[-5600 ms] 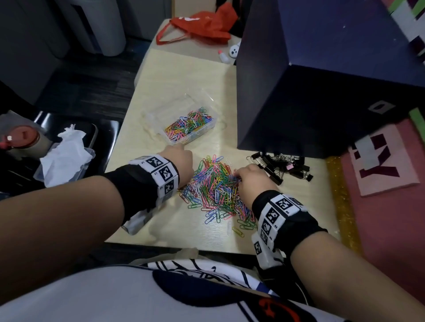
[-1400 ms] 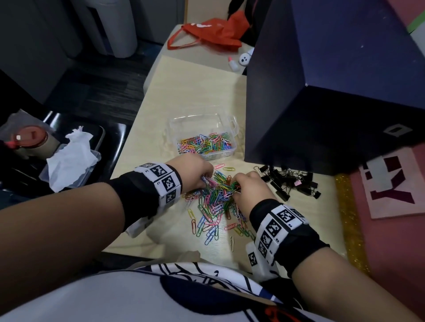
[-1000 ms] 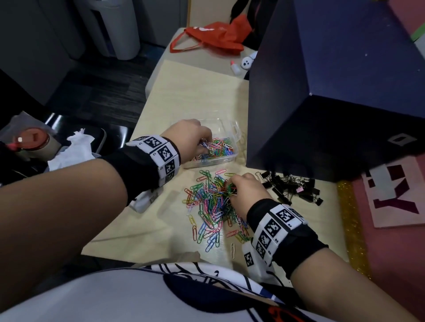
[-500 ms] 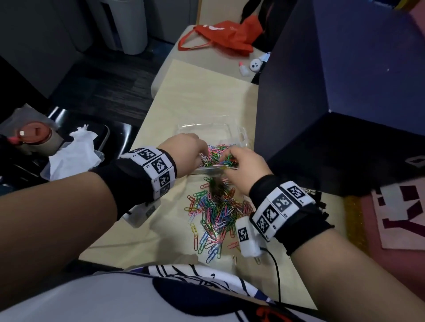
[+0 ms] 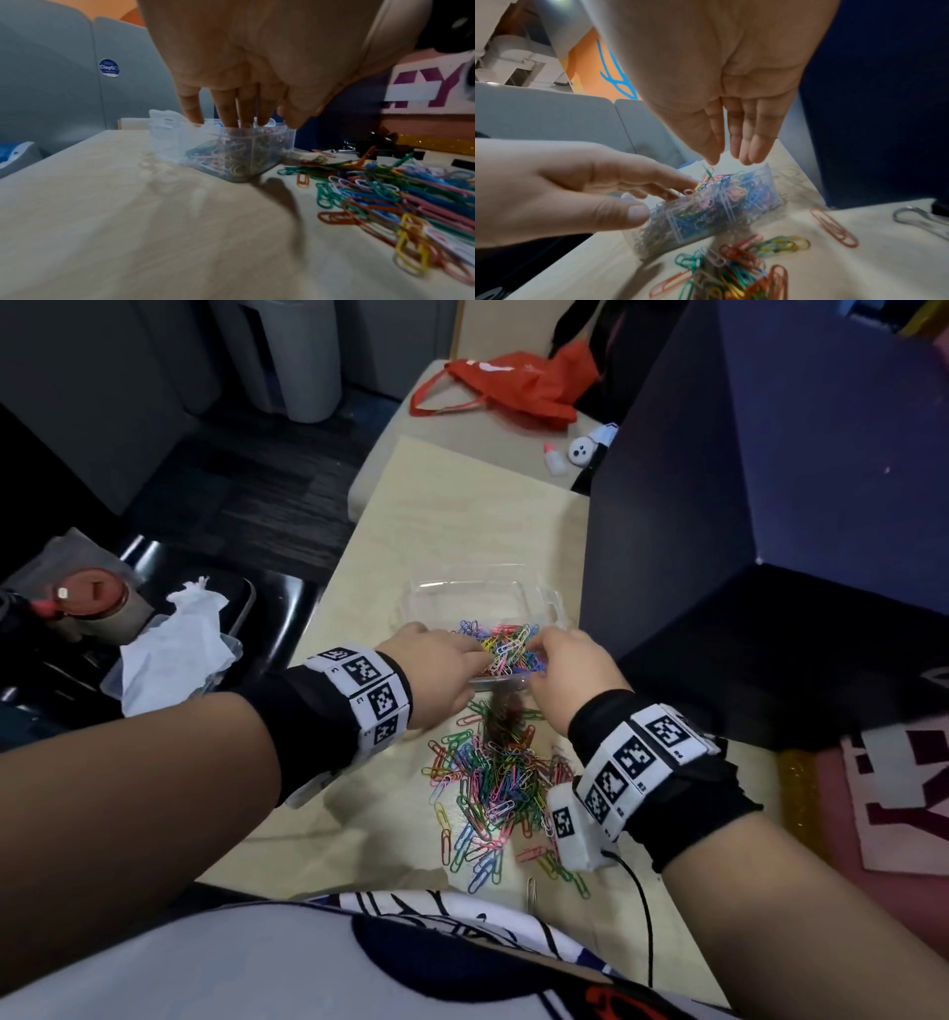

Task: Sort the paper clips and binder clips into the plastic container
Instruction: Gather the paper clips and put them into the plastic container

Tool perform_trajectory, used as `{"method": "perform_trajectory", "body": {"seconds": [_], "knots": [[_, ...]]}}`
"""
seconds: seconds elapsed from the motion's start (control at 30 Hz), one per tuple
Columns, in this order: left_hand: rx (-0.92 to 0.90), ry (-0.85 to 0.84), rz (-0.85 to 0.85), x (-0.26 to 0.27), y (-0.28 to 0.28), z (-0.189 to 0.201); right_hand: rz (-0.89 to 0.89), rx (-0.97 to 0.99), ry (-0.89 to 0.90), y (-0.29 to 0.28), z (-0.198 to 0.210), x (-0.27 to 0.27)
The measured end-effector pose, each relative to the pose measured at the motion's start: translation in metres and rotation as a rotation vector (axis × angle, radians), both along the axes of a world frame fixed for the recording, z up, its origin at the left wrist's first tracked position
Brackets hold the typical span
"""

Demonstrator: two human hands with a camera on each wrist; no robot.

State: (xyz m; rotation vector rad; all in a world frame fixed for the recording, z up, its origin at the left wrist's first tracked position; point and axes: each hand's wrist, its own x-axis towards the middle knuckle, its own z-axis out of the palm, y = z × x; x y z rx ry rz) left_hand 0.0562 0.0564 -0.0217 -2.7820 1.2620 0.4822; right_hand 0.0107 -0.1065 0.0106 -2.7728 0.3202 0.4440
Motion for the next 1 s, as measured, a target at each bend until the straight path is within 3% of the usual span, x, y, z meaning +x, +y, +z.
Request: {"method": "perform_trajectory", "body": {"seconds": [0.17,0.37,0.47,0.6,0.73,0.9,1.0], "knots": [[0.135,-0.074,0.006,0.005,0.001,0.007,0.044,-0.105,0.173,-0.004,-0.010,-0.019],[0.045,-0.028,0.084,0.006,-0.003,0.005,0.003,-0.132,0.334,0.000,-0.028,-0.039],[0.053,0.003,0.073,0.001,-0.004,0.000,0.079,-0.046,0.326,0.010,-0.030,-0.049],[-0.048,-0.068,0.062,-0.005,-0.002,0.004,0.140,-0.084,0.290,0.021,-0.038,-0.058],[-0.201,-0.038,-0.095,-0.016,-0.001,0.006,0.119,-0.053,0.222,0.015,-0.043,-0.058],[0.098,0.141,-0.199,-0.033,-0.004,-0.005,0.094,-0.048,0.199,0.006,-0.046,-0.058],[0.198,0.136,-0.222,-0.037,-0.005,-0.011,0.081,-0.047,0.178,0.004,-0.047,-0.059]]}}
